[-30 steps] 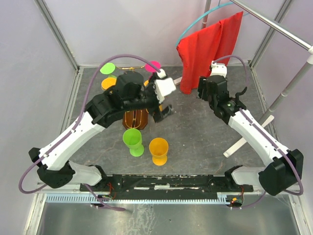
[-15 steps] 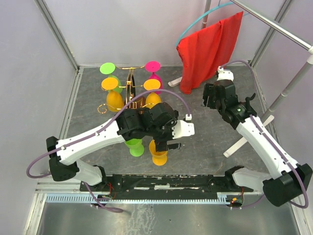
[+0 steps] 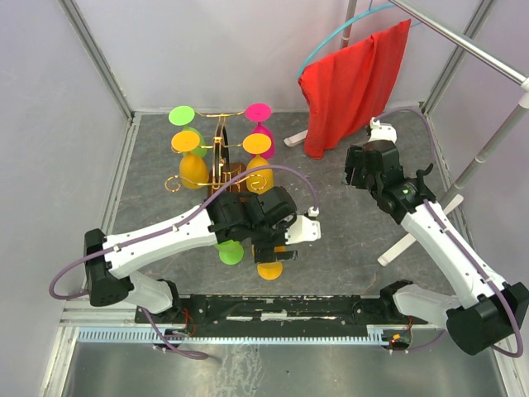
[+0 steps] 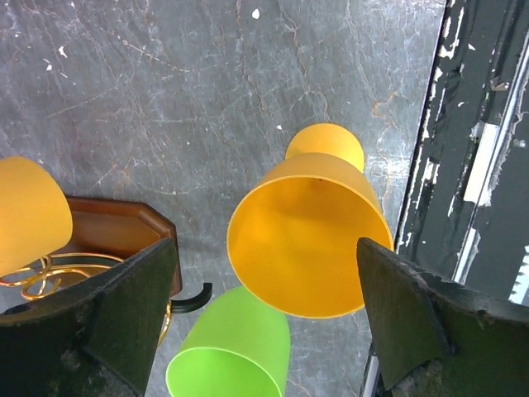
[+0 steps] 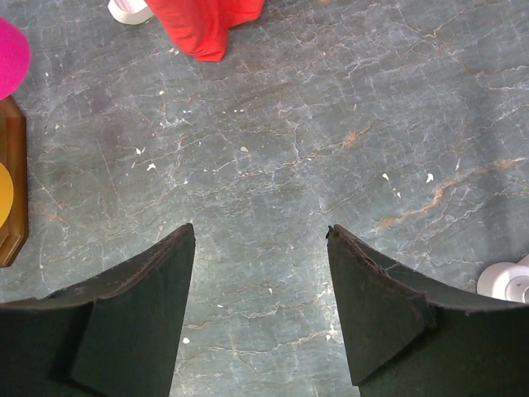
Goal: Place the wine glass upside down on the wine glass rack
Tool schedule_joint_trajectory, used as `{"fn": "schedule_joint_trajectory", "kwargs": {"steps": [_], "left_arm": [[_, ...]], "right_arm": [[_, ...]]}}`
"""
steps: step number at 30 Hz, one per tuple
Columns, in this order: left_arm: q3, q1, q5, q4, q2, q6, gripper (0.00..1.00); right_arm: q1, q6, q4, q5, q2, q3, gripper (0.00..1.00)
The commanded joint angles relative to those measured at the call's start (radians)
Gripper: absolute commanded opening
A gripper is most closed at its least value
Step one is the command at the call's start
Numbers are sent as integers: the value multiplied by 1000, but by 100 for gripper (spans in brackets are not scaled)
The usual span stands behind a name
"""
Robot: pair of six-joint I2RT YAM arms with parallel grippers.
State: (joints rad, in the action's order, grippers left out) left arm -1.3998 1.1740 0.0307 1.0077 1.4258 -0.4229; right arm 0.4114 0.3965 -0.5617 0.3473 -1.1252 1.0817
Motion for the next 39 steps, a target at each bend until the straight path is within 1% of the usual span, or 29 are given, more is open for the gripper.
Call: {"fn": "schedule_joint_trajectory", "kwargs": {"steps": [1, 8, 13, 17, 20, 21, 22, 23, 25, 27, 31, 32, 33, 39], "left_arm": [[10, 4, 21, -46, -9, -47, 95], [35, 4, 55, -100, 37, -70, 92], [24, 5, 51, -132, 64, -81, 91], [11, 3, 45, -136, 87, -85, 83], [7, 4, 24, -132, 104, -87, 74], [5, 3, 16, -129, 110, -88, 69], [0, 2, 9, -125, 120, -89, 62], [-2, 3, 6, -121, 123, -89, 58], [-12, 3, -2, -114, 134, -89, 47], [-28, 2, -8, -107, 142, -90, 31], [-59, 3, -10, -101, 148, -84, 6], [-68, 2, -9, -101, 148, -83, 3], [-80, 3, -7, -101, 147, -78, 3], [-175, 3, 9, -107, 125, -52, 3]], "right_arm": [[-3, 11, 35, -2, 35, -2, 72], [-3, 1, 42, -2, 40, -5, 72], [-2, -13, 45, 3, 45, -4, 72], [-3, -27, 49, 8, 46, -3, 73], [-1, -37, 51, 11, 46, -3, 72], [-2, -39, 51, 14, 46, -2, 72], [-3, -43, 51, 16, 48, -1, 72], [-3, -45, 51, 16, 49, -1, 72], [-3, -49, 48, 19, 54, -1, 72], [-2, -53, 44, 23, 59, -1, 72], [-3, -58, 30, 31, 67, 4, 72], [-3, -58, 25, 32, 68, 9, 72], [-3, -55, 18, 32, 67, 14, 72], [-4, -32, -35, 27, 53, 66, 73]]}}
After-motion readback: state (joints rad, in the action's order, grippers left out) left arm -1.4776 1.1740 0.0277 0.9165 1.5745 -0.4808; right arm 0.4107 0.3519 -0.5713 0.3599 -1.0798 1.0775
